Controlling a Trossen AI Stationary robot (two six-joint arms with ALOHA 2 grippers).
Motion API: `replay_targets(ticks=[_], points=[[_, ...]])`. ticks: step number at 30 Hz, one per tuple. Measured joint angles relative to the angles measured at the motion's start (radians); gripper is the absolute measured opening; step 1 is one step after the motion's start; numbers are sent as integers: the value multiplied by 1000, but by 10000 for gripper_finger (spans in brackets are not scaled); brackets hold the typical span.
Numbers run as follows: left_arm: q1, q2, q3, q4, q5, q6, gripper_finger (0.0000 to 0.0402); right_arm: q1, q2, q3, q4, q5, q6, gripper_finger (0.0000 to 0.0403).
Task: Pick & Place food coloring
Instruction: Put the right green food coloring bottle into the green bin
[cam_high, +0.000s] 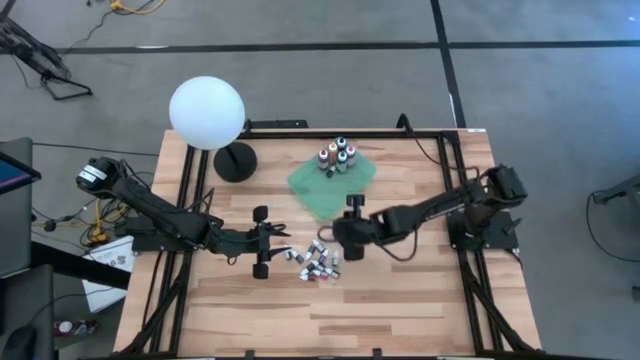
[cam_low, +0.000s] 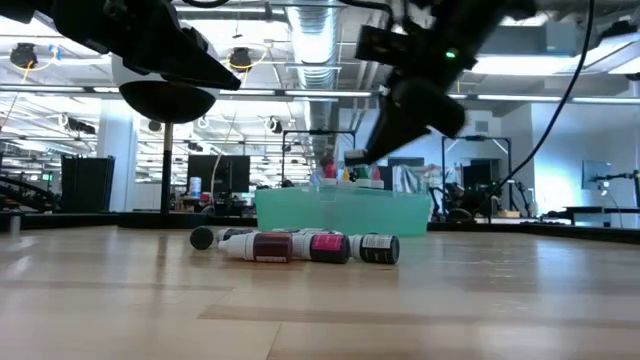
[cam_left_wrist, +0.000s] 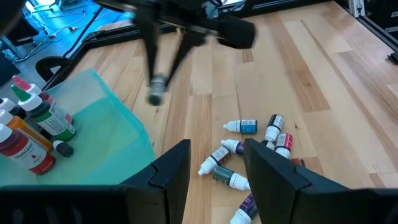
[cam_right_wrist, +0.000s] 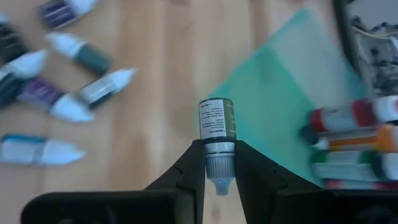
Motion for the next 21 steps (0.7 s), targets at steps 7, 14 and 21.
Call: replay_targets(ticks=[7, 14, 21], points=[[0, 0, 0, -4, 13, -14, 144, -171, 0, 55, -21, -4, -41, 63], [0, 0, 0, -25, 18, -21, 144, -311, 0, 55, -48, -116, -7, 63], [0, 0, 0, -30, 18, -21, 144, -357, 0, 55, -46, -148, 13, 72]])
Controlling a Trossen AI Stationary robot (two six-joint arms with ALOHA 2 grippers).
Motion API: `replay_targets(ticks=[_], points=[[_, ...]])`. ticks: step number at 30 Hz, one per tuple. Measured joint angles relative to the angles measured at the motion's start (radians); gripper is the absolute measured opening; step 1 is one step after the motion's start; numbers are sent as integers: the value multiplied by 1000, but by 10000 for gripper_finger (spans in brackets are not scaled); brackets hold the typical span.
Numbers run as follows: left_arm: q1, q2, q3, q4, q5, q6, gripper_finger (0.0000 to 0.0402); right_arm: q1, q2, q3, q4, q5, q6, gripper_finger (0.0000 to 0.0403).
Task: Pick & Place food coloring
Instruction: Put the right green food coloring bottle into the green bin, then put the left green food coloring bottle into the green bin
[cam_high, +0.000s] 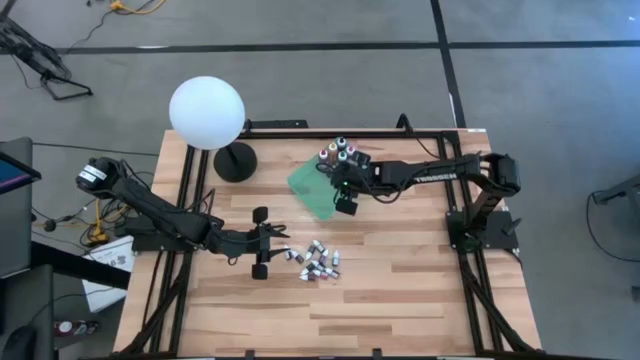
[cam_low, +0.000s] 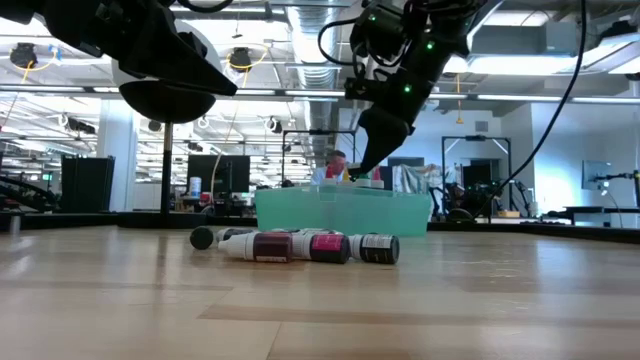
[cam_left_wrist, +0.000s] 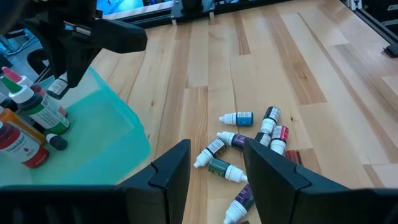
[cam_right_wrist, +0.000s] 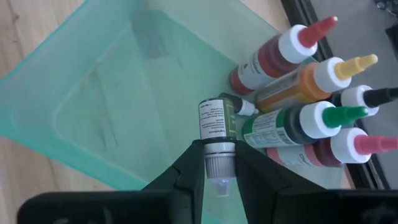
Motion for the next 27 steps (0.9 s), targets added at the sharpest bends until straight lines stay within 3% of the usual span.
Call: replay_targets(ticks=[16, 27], points=[[0, 0, 0, -24, 2, -8, 144, -4, 0, 0, 3, 3, 0, 129], [16, 0, 0, -138, 64, -24, 144, 147, -105, 0, -50, 3, -63, 140]])
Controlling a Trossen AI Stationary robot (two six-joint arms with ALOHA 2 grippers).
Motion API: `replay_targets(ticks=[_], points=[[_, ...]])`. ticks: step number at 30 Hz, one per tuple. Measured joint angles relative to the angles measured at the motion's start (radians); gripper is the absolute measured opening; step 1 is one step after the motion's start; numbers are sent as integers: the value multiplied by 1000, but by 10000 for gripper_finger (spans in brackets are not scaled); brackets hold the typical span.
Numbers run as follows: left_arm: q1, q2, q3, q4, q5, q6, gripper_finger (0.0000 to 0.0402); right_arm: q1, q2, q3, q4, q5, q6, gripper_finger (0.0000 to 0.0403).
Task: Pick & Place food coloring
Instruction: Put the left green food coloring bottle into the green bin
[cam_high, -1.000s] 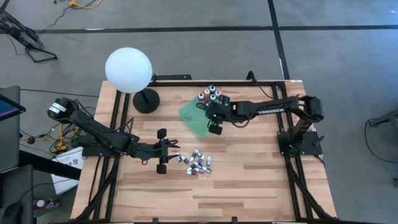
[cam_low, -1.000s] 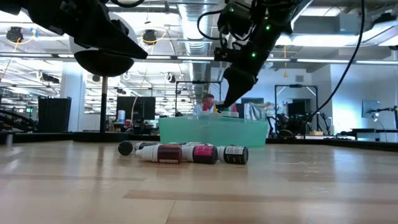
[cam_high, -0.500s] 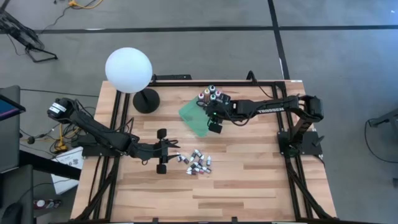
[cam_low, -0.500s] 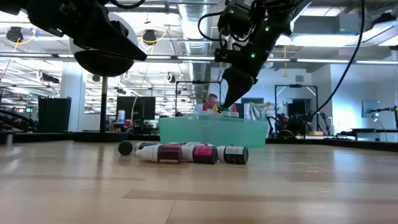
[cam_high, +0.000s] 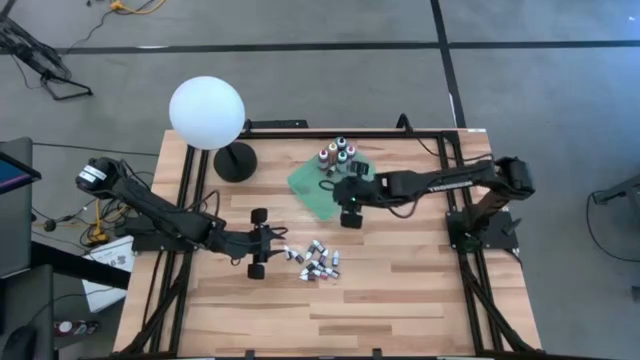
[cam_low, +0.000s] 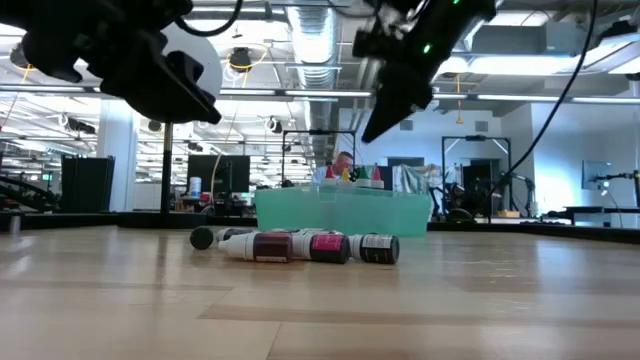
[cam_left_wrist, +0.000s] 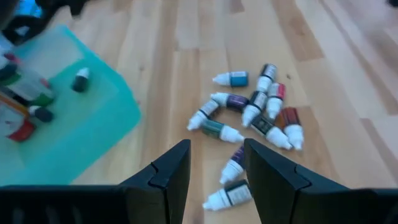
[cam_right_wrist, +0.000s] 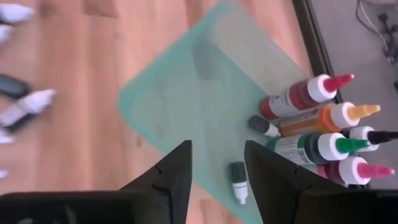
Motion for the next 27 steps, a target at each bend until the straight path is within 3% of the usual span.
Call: replay_targets(ticks=[9, 19, 27], points=[[96, 118, 0, 7, 196, 30, 144, 114, -184, -122, 12, -2, 4, 133], [153, 298, 58, 10, 325, 151, 144, 250, -409, -404, 220, -19, 88, 131], [178, 355, 92, -4, 370, 187, 144, 329, -483, -504, 277, -15, 177, 125]])
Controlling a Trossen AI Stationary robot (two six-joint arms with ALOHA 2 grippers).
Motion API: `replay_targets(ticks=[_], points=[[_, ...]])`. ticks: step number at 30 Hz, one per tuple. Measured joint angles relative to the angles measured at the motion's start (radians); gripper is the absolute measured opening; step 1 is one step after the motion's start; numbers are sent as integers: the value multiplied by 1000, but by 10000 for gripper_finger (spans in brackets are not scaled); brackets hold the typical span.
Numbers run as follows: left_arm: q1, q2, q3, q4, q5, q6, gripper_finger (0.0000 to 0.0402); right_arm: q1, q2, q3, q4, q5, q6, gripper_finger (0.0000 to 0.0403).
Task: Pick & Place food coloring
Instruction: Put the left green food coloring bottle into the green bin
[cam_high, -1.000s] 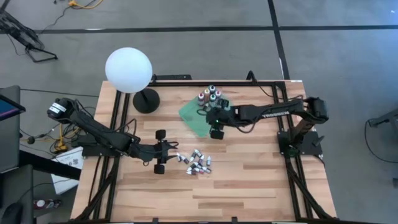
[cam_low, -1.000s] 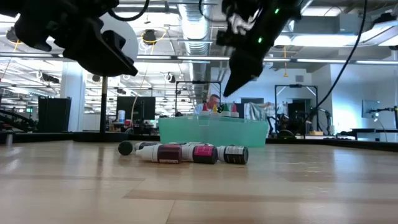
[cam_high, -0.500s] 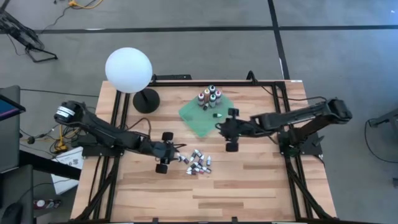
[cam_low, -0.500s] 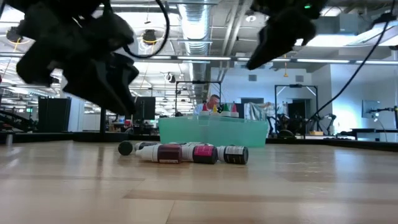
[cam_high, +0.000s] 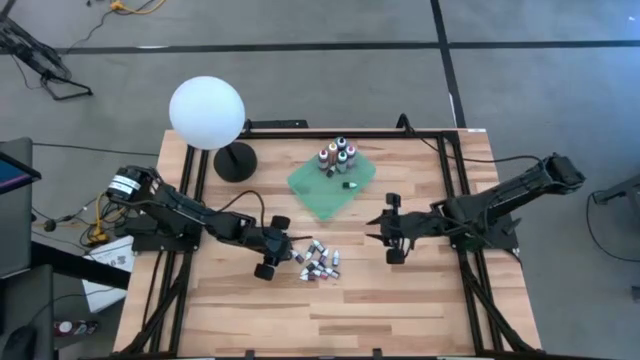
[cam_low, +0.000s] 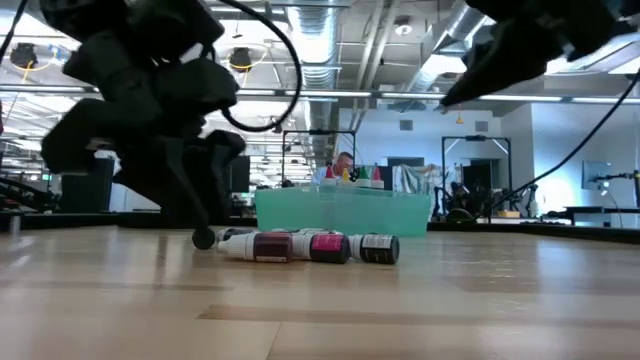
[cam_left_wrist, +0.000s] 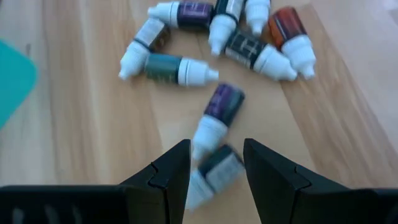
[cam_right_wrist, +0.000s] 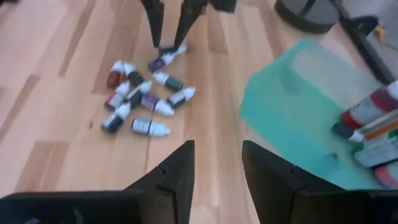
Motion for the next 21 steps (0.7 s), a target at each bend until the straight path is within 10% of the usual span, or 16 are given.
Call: replay_targets(ticks=[21], points=[[30, 1, 0, -81, 6, -102, 144, 37, 2, -4, 7, 24, 7, 123]])
